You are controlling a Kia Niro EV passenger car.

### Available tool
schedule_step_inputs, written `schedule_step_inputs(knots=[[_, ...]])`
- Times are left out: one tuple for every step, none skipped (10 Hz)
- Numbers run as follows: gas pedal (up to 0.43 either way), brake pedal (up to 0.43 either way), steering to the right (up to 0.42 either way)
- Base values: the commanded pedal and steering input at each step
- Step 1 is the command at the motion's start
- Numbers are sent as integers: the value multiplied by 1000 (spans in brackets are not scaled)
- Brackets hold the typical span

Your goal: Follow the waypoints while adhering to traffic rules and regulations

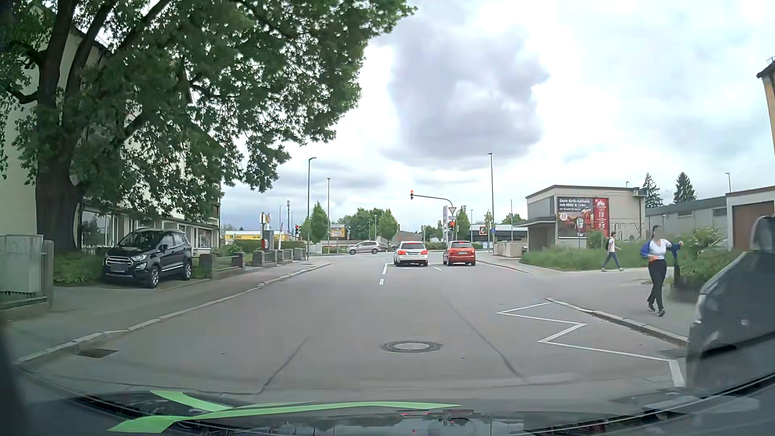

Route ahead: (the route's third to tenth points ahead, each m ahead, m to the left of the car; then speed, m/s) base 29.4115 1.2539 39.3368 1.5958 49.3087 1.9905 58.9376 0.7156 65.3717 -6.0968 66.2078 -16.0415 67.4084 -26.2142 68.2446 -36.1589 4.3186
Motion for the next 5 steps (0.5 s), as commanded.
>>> schedule_step_inputs(knots=[[8, 0, 24], [8, 0, 29], [8, 0, 40], [8, 0, 50], [0, 0, 62]])
